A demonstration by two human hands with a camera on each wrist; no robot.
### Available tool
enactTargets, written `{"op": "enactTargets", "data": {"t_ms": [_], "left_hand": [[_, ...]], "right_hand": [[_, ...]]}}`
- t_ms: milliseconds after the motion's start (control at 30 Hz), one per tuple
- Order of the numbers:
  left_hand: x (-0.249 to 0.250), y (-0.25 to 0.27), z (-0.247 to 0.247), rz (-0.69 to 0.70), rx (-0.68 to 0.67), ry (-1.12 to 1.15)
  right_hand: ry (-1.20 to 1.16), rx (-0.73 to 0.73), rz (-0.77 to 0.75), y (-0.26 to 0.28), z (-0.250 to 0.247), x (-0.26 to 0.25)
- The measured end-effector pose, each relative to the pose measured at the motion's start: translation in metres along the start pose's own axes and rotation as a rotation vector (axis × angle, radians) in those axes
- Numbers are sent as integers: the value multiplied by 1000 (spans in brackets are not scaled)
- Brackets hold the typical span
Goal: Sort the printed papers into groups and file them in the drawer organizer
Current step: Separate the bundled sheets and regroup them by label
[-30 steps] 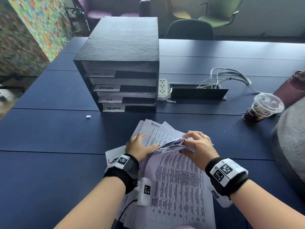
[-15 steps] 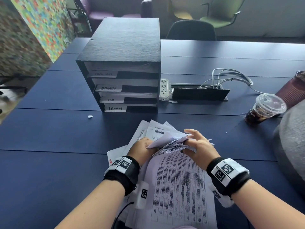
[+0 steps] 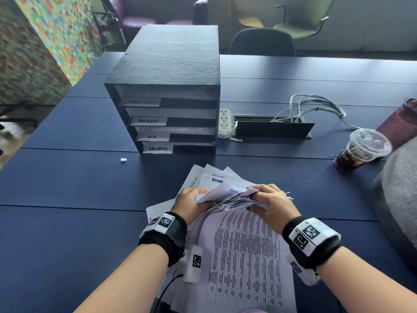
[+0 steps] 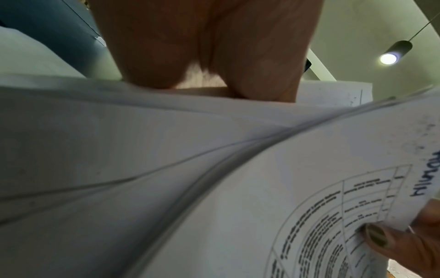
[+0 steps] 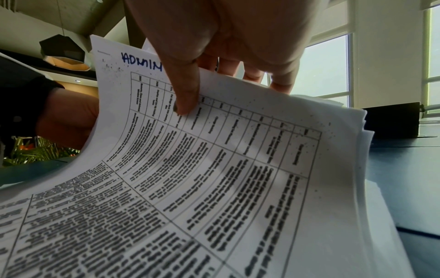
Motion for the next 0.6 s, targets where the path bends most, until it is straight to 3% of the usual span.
{"op": "enactTargets", "data": {"t_ms": [133, 267, 433, 600], "left_hand": [[7, 7, -8, -36, 52, 28], [14, 12, -13, 28, 101, -17], [22, 23, -18, 112, 182, 98], [27, 21, -18, 93, 157, 177]], "right_hand": [[10, 3, -6, 1, 1, 1], [10, 15, -7, 1, 2, 1], [7, 10, -2, 2, 4, 4], [-1, 41, -21, 3, 2, 2]]}}
Point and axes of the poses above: each hand's wrist, its own y-axis away from the middle knuckle, its own z-axis out of the palm, x = y × z, the point moved 7 cm from there along -y, towards the middle knuckle, and after that the axes turned 13 degrees about x, right-handed, at the moved point
